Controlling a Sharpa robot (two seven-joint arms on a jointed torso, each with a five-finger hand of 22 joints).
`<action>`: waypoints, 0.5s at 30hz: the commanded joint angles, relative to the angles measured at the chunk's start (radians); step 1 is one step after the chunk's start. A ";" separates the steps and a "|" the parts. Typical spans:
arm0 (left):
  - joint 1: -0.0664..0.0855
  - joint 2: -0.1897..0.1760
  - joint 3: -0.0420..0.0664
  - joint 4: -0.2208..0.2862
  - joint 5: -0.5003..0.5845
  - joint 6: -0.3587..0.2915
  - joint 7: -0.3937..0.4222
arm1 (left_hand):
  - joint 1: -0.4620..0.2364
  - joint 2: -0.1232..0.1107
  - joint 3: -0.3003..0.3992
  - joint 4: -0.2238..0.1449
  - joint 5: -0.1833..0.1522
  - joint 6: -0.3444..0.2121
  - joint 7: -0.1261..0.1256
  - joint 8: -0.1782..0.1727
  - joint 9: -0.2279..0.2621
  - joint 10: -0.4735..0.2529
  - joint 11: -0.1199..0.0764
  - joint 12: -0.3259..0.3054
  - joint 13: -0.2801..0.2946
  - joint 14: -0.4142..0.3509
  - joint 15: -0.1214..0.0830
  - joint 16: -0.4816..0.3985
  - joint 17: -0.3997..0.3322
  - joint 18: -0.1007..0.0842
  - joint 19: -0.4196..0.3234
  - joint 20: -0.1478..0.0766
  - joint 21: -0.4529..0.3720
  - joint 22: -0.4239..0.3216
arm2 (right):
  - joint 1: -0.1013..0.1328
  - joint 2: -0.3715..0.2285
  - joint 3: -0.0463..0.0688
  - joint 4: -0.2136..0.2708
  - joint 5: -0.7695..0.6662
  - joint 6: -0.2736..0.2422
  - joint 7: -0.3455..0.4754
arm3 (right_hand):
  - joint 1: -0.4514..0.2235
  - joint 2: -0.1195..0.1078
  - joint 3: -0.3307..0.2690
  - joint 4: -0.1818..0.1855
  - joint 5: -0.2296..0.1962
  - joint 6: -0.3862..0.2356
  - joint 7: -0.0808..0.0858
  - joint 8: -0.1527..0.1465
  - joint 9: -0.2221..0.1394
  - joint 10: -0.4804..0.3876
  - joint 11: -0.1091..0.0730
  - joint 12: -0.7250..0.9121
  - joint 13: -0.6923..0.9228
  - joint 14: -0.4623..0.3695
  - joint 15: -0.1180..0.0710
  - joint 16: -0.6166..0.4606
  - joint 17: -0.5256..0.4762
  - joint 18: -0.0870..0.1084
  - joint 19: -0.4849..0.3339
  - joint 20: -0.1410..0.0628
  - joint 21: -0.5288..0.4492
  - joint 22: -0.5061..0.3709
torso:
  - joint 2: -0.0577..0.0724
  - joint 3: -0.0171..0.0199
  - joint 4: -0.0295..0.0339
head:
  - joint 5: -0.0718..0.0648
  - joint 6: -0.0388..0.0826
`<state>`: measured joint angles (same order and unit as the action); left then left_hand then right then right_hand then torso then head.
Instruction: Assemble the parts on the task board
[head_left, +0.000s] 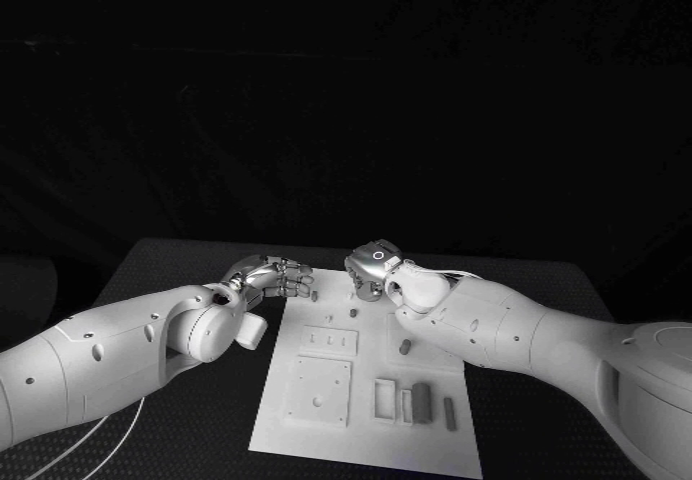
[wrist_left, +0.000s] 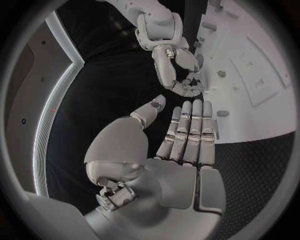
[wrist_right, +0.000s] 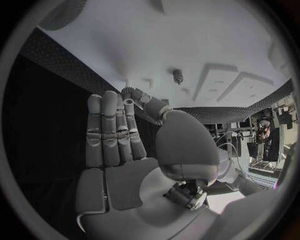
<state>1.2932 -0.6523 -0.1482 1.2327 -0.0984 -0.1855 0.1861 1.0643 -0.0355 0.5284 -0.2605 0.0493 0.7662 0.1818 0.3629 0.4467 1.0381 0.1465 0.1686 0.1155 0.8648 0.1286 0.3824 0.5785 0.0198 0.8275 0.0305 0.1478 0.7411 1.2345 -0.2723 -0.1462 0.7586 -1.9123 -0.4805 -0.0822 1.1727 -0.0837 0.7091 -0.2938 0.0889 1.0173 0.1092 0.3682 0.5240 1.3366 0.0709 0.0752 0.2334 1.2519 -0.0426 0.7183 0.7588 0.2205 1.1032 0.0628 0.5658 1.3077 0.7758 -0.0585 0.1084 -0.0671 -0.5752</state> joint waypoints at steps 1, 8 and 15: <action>0.001 0.003 0.001 0.000 -0.003 0.015 0.009 | -0.008 -0.005 -0.005 -0.002 0.000 0.001 -0.004 -0.004 -0.002 0.000 -0.003 -0.006 -0.001 0.007 -0.001 -0.006 0.001 -0.008 0.007 -0.001 -0.005 -0.002 | 0.000 0.002 0.000 0.001 -0.001 0.006 0.008 | 0.004 0.003 0.005 0.001 0.007 0.005 0.000 0.000 0.001 0.021 -0.017 0.003 0.055 -0.002 -0.006 0.005 0.001 0.041 -0.001 -0.006 0.004 0.025 | -0.001 0.0000 -0.0005 | 0.002 -0.003; 0.001 0.003 0.001 0.000 -0.003 0.015 0.008 | -0.007 -0.005 -0.005 -0.002 0.000 0.001 -0.005 -0.004 -0.002 0.001 -0.003 -0.006 -0.001 0.007 -0.001 -0.006 0.002 -0.008 0.008 -0.001 -0.005 -0.002 | 0.000 0.006 0.000 0.002 -0.001 0.000 0.008 | 0.003 0.003 0.008 0.001 0.007 0.002 0.002 -0.003 0.002 0.017 -0.016 -0.001 0.055 -0.004 -0.005 0.004 0.001 0.041 -0.005 -0.005 0.006 0.025 | -0.001 -0.0004 -0.0010 | 0.005 -0.002; 0.001 0.003 0.001 -0.001 -0.003 0.015 0.008 | -0.008 -0.005 -0.006 -0.002 0.000 0.001 -0.005 -0.004 -0.002 0.001 -0.003 -0.007 -0.001 0.007 -0.001 -0.007 0.002 -0.008 0.008 -0.001 -0.006 -0.002 | 0.000 0.011 0.000 -0.008 0.009 0.025 0.007 | 0.000 -0.002 0.010 0.001 0.007 -0.008 0.006 -0.013 0.002 0.004 -0.010 -0.008 0.053 -0.011 0.000 0.002 0.001 0.041 -0.014 -0.003 0.010 0.025 | 0.000 -0.0008 -0.0009 | 0.005 0.001</action>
<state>1.2933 -0.6516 -0.1481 1.2310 -0.0985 -0.1852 0.1857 1.0643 -0.0355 0.5285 -0.2606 0.0493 0.7662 0.1818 0.3629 0.4458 1.0380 0.1465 0.1686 0.1157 0.8648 0.1287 0.3824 0.5794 0.0195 0.8275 0.0305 0.1479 0.7411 1.2347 -0.2635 -0.1461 0.7547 -1.9066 -0.4776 -0.0804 1.1726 -0.0838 0.7115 -0.2918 0.0929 1.0115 0.1148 0.3599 0.5276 1.3349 0.0692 0.0715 0.2334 1.2490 -0.0424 0.7183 0.7588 0.2198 1.0944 0.0605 0.5724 1.3073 0.7750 -0.0592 0.1075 -0.0618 -0.5750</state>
